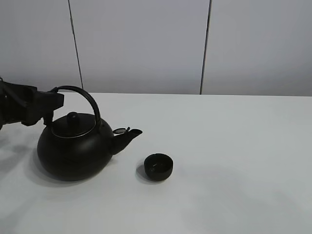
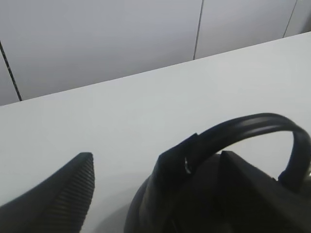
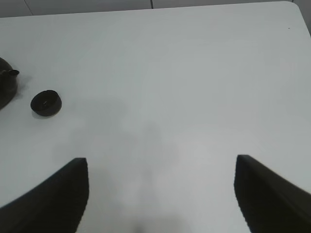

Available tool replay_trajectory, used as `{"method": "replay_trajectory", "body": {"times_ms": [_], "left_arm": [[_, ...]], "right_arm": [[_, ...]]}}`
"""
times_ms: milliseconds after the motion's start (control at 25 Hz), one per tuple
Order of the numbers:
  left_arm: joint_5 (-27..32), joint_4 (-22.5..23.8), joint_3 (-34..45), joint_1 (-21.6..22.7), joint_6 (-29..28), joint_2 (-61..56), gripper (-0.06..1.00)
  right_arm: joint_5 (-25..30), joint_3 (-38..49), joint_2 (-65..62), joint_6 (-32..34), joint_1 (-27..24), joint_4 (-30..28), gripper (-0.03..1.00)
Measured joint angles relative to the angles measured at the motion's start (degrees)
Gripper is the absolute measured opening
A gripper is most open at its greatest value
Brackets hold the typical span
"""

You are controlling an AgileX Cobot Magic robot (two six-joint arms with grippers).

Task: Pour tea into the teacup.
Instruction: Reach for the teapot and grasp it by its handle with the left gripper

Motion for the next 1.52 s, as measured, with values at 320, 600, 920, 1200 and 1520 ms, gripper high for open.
{"method": "replay_trajectory", "body": {"times_ms": [320, 600, 920, 1200, 1520], "left_arm": [[-3.21, -2.09, -1.06, 0.0, 0.81, 5.77, 0.51], [-3.4, -2.27, -3.11, -0.13, 1.44, 5.82, 0.43], [-3.17, -0.8, -3.11, -0.3, 1.44, 5.82, 0.25], [-2.38, -2.09, -3.3, -0.23, 2.54, 5.82, 0.14], [-1.2, -1.96, -3.3, -0.23, 2.76, 4.77, 0.14]], "right_arm": [[0.04, 0.0, 0.0, 0.0, 0.0, 0.0, 0.57], [0.04, 0.0, 0.0, 0.0, 0.0, 0.0, 0.57], [0.04, 0.0, 0.0, 0.0, 0.0, 0.05, 0.57], [0.04, 0.0, 0.0, 0.0, 0.0, 0.05, 0.57], [-0.02, 0.0, 0.0, 0.0, 0.0, 0.05, 0.57]]}}
